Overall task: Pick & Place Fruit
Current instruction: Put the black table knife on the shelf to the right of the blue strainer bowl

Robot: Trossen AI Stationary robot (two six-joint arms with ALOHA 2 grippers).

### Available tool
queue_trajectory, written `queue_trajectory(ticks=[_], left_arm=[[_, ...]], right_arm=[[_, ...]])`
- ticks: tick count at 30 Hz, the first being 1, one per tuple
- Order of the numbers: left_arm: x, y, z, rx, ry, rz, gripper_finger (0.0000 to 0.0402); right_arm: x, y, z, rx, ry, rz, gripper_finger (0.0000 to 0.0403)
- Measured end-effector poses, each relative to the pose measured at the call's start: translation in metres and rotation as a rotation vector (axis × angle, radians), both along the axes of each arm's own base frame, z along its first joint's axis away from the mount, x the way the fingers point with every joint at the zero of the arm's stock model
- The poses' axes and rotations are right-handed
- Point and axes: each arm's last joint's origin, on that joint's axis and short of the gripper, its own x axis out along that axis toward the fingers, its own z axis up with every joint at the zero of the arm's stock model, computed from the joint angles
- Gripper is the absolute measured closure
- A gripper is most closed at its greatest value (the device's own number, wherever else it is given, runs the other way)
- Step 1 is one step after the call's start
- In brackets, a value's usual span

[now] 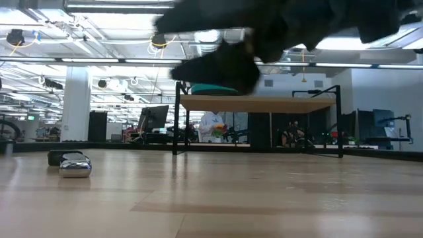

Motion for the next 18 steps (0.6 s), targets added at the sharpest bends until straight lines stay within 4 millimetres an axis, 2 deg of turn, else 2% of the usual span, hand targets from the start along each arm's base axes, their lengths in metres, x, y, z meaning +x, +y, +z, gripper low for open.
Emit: queue_trajectory(ticks=[3, 7, 11, 15, 18], left_arm=[[-0.021, -0.029, -0.017, -0.024, 0.016, -0.079, 0.0197], [-0.05, -0.056, -0.048, -0.068, 0.043, -0.099, 0.0215], [-0.07, -0.074, -0.079, -0.135, 0.055, -0.06, 0.0231], [-0.08, -0.086, -0.108, -0.175, 0.058, 0.008, 0.0244], [-0.083, -0.092, -0.127, -0.207, 0.046, 0.052, 0.0252]], right_arm=[[0.023, 0.021, 0.002, -0.093, -0.003, 0.02, 0.0101], [0.057, 0.035, 0.012, -0.181, 0.076, -0.046, 0.0101], [0.089, 0.036, 0.016, -0.214, 0.201, -0.099, 0.0101], [0.11, 0.033, 0.019, -0.204, 0.284, -0.092, 0.0101], [0.115, 0.026, 0.024, -0.197, 0.289, -0.108, 0.0101]])
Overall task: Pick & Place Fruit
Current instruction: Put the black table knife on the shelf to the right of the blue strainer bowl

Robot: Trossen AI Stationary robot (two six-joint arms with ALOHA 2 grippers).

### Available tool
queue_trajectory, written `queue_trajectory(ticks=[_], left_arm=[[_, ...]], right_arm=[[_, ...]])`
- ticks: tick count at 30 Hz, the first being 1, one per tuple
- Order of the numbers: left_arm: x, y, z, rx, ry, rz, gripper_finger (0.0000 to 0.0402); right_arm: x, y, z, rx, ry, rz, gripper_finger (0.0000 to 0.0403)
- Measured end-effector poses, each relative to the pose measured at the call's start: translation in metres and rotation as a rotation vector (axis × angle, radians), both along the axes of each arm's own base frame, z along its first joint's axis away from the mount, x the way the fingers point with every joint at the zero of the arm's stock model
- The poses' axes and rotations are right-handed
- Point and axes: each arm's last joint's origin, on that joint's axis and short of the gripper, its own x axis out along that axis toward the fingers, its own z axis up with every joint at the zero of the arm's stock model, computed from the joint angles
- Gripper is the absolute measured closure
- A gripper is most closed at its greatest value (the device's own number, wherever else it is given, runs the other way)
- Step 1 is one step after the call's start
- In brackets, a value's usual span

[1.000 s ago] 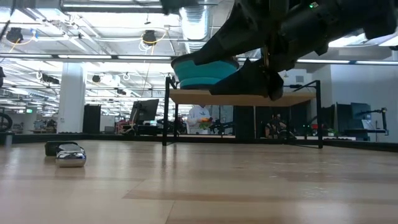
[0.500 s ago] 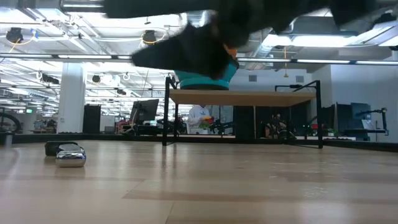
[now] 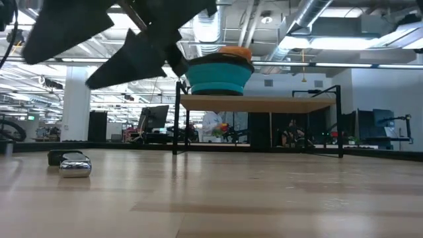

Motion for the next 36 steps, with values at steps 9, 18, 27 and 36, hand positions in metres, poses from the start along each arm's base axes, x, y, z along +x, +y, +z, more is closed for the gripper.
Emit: queue_trajectory(ticks=[9, 18, 27, 36], left_arm=[[-0.004, 0.0, -0.036, -0.099, -0.02, 0.073, 0.0269], [-0.004, 0.0, -0.037, -0.123, -0.031, 0.075, 0.0279], [-0.004, 0.0, -0.037, -0.126, -0.034, 0.075, 0.0281], [-0.004, -0.001, -0.037, -0.131, -0.038, 0.075, 0.0284]], right_arm=[[0.022, -0.029, -0.002, 0.02, -0.145, -0.165, 0.0101], [0.033, -0.026, -0.05, 0.064, -0.17, -0.195, 0.0101], [0.037, -0.041, -0.064, 0.104, -0.13, -0.228, 0.0101], [0.033, -0.045, -0.074, 0.067, -0.052, -0.236, 0.0116]])
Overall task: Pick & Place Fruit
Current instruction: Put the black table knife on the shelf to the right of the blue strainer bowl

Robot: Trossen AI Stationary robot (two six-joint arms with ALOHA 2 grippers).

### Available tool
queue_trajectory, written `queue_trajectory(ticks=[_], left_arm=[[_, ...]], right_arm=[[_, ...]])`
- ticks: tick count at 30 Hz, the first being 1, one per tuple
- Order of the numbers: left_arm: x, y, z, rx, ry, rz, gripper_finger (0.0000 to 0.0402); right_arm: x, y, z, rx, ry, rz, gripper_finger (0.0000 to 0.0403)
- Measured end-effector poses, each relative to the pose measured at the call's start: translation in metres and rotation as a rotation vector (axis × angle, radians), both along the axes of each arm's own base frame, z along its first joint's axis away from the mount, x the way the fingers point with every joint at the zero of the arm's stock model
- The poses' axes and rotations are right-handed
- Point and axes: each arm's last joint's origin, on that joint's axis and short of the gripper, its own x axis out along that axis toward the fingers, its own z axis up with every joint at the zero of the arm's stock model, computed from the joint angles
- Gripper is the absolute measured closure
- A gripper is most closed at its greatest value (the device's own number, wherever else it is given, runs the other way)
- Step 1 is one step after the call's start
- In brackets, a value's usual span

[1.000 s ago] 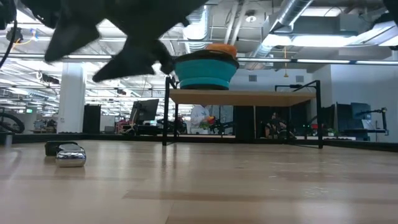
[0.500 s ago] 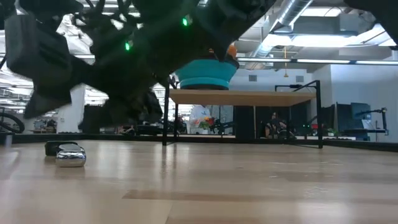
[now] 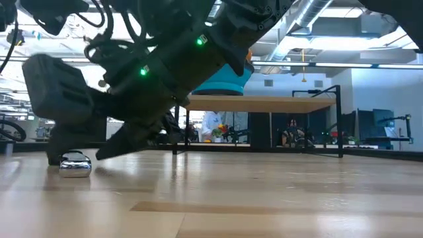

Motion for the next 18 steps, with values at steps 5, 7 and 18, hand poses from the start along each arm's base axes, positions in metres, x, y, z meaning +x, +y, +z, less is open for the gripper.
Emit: queue_trajectory(ticks=[5, 7, 18], left_arm=[[0.0002, -0.0002, 0.0006, -0.006, -0.005, 0.0, 0.0284], [0.0002, -0.0002, 0.0007, -0.005, -0.005, 0.0, 0.0284], [0.0005, -0.0006, 0.0018, -0.014, -0.014, -0.001, 0.0285]], right_arm=[[-0.0037, -0.0013, -0.0044, -0.025, 0.063, 0.001, 0.0153], [-0.0054, -0.0022, -0.0052, -0.042, 0.092, 0.003, 0.0171], [-0.0098, -0.0036, -0.0075, -0.124, 0.175, 0.048, 0.0304]])
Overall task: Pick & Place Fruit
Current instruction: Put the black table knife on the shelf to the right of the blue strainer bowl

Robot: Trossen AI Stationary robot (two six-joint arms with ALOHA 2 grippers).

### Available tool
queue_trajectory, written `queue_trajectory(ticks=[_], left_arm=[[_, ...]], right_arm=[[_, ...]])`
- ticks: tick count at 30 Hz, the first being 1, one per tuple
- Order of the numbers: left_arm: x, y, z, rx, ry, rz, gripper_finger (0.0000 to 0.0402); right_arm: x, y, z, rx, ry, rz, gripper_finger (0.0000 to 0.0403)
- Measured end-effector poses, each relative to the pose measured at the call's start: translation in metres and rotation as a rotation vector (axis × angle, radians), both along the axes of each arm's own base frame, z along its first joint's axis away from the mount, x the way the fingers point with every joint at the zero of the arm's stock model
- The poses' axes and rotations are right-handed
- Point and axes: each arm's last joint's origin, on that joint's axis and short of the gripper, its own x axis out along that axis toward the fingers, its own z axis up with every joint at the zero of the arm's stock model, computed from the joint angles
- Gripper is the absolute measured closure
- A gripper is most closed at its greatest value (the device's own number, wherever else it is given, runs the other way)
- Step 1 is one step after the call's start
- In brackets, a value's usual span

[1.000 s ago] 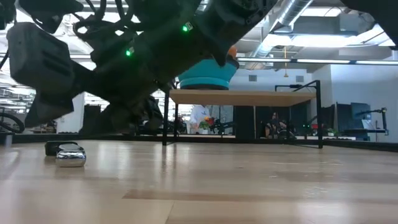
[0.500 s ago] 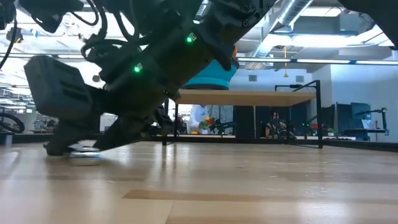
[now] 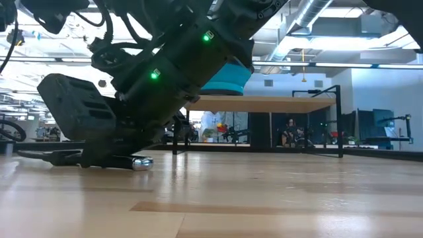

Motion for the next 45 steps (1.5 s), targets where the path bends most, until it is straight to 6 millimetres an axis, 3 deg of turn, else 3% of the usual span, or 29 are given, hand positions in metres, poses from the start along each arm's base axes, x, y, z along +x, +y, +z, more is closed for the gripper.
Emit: queue_trajectory(ticks=[5, 12, 20, 26, 32, 40, 45], left_arm=[[0.0, 0.0, 0.001, -0.006, -0.005, 0.0, 0.0286], [0.0, 0.0, 0.001, -0.01, -0.009, -0.001, 0.0286], [0.0, -0.001, 0.001, -0.011, -0.009, -0.003, 0.0288], [0.0, -0.001, 0.002, -0.017, -0.012, -0.008, 0.029], [0.001, -0.001, 0.002, -0.016, -0.011, -0.009, 0.0289], [0.001, -0.001, 0.002, -0.016, -0.012, -0.008, 0.029], [0.001, -0.001, 0.002, -0.019, -0.014, -0.008, 0.029]], right_arm=[[-0.003, 0.005, 0.001, -0.025, 0.018, 0.026, 0.0311], [-0.014, 0.024, 0.006, -0.034, 0.044, 0.035, 0.0287], [-0.045, 0.053, 0.024, -0.038, 0.146, 0.016, 0.0307], [-0.071, 0.075, 0.031, -0.062, 0.221, -0.021, 0.0284], [-0.104, 0.092, 0.03, -0.104, 0.283, -0.162, 0.0309], [-0.164, 0.112, 0.063, -0.145, 0.312, -0.379, 0.0302], [-0.19, 0.116, 0.081, -0.119, 0.203, -0.44, 0.0304]])
